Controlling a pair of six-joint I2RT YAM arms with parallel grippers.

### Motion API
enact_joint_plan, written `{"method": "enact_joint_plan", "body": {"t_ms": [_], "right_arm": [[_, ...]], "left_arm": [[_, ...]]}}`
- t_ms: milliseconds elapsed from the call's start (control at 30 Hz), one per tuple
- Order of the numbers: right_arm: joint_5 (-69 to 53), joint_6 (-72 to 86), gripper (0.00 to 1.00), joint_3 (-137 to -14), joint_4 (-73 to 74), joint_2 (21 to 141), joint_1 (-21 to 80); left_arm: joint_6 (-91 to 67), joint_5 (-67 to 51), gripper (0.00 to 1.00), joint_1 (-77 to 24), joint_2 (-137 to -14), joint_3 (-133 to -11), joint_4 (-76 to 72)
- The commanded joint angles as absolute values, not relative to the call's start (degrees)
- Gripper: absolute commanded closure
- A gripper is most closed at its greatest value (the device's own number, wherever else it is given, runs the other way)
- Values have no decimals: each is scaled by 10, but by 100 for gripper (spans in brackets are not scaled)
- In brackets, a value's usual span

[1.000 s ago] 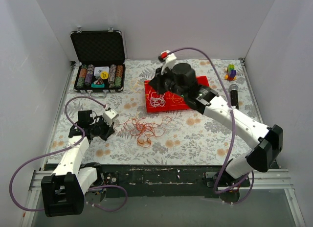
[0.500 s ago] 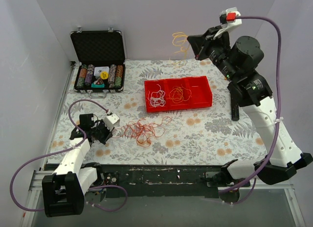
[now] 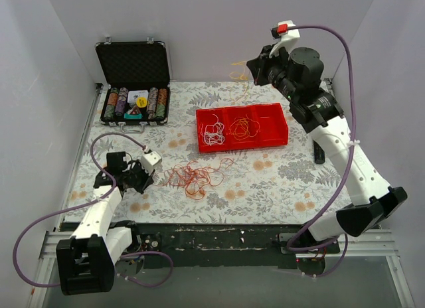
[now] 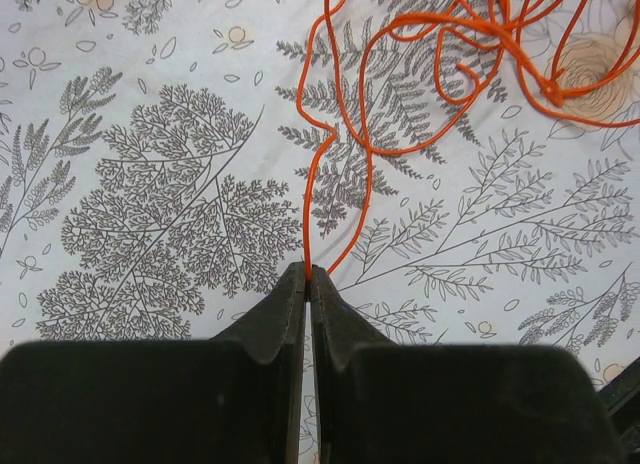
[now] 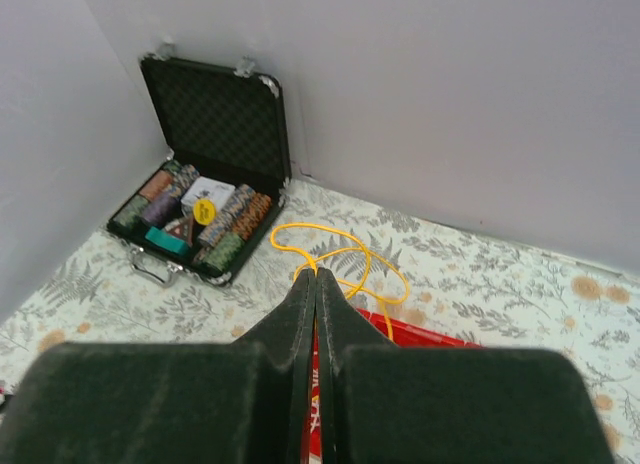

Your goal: Untangle the cables

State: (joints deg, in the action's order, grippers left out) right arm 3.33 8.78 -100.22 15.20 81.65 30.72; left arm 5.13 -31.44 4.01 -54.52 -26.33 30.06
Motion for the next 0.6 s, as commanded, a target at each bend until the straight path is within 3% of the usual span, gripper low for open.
{"method": "enact_joint_plan", "body": {"t_ms": [0,567], "right_arm": [[47,83,99,-973,99,831,296],[55,100,99,-833,54,911,266]], "left_arm": [[26,-359,100,43,-533,-302,314],[4,-395,100,42,-519,-344,345]]}}
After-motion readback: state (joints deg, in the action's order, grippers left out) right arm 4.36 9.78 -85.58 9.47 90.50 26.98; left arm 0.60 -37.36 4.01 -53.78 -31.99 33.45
